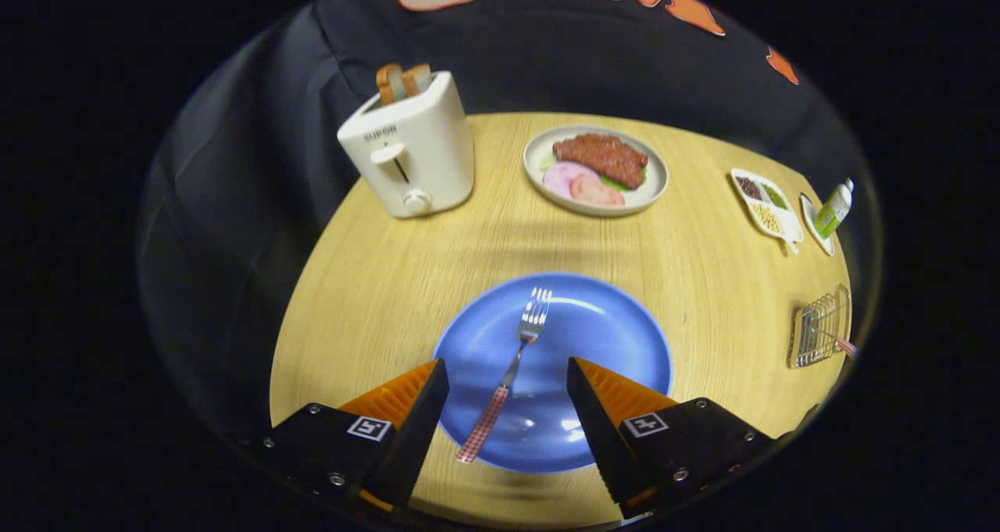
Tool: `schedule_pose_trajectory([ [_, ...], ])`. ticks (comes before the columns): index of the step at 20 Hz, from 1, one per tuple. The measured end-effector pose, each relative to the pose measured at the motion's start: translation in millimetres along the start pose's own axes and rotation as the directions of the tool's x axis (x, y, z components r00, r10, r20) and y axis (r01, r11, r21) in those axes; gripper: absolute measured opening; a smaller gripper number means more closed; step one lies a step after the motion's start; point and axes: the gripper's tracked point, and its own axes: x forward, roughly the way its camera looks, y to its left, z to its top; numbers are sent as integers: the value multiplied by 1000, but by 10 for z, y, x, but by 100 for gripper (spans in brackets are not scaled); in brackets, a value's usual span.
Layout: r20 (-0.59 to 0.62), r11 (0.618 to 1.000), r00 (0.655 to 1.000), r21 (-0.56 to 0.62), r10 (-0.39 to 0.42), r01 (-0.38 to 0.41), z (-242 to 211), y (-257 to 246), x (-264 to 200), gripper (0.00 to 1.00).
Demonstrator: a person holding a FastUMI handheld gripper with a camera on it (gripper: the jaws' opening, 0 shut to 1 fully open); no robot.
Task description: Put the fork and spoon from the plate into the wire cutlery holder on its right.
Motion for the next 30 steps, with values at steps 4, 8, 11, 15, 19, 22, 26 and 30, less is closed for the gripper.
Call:
schedule_pose_trajectory([
  [4, -145, 1000, 989, -11, -4, 3, -228, 63, 122, 85],
  [8, -239, 1000, 971, -4, -28, 28, -364, 59, 289, 74],
  [11, -262, 997, 962, -18, -72, 70, -340, 22, 336, 60],
  [15, -292, 994, 950, -12, -107, 108, -341, -80, 356, 21],
  [19, -292, 997, 953, -24, -77, 73, -375, -182, 282, 8],
  [22, -235, 996, 969, -52, -76, 66, -282, -344, 145, 6],
  [26, -128, 997, 989, -40, -71, 66, -66, -641, -244, 6],
  [30, -17, 992, 992, -34, -123, 122, 137, -1168, -708, 7],
])
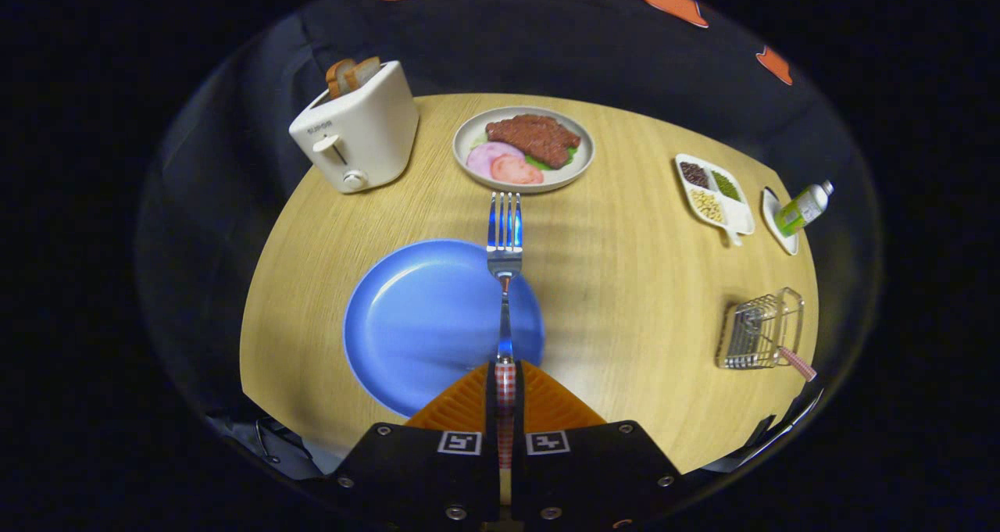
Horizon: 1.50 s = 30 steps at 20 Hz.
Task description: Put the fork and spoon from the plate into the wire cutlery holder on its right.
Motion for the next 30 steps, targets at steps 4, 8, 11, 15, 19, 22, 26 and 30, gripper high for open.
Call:
schedule_pose_trajectory([
  [4, 35, 997, 998, 57, -51, 49, -25, -592, -299, 6],
  [8, -4, 984, 994, 141, -107, 106, -182, -1333, -507, 6],
  [11, -76, 974, 992, 200, -97, 110, -366, -1737, -577, 6],
  [15, -168, 962, 985, 260, -40, 83, -576, -2084, -623, 6],
  [19, -267, 961, 962, 277, 56, 21, -716, -2242, -624, 6],
  [22, -354, 950, 917, 306, 181, -70, -793, -2239, -596, 7],
  [26, -441, 922, 851, 370, 285, -117, -814, -2308, -518, 7],
  [30, -497, 868, 768, 473, 405, -152, -822, -2340, -489, 7],
])
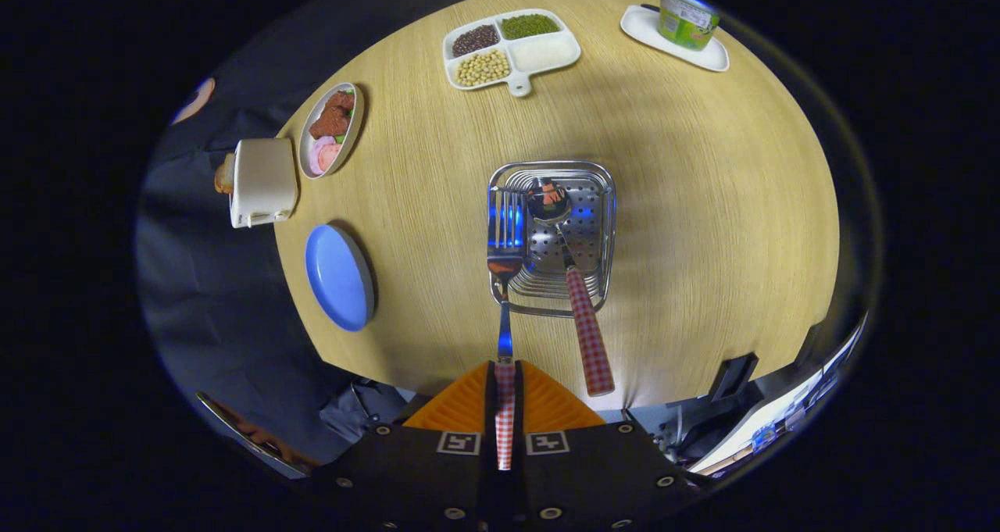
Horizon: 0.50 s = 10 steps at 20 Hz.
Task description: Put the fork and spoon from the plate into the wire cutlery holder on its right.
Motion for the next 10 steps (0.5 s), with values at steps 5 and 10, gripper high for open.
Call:
schedule_pose_trajectory([
  [5, -133, 999, 991, 44, 34, -28, 0, -47, -18, 7],
  [10, -204, 999, 979, 37, 25, -17, 96, -57, -36, 6],
])
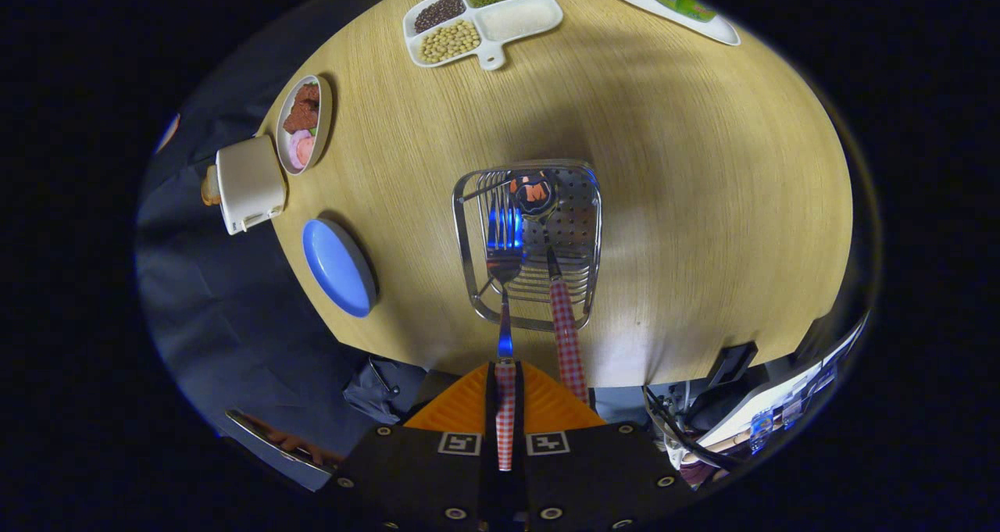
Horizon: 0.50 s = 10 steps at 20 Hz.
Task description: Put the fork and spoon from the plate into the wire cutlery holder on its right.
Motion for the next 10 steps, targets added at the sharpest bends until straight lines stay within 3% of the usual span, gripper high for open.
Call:
schedule_pose_trajectory([
  [3, -39, 999, 999, 10, 33, -33, 41, 85, -48, 9],
  [7, -31, 1000, 999, 5, 22, -22, 135, 60, -76, 13],
  [10, 5, 999, 999, 8, 46, -47, 200, 83, -180, 22],
])
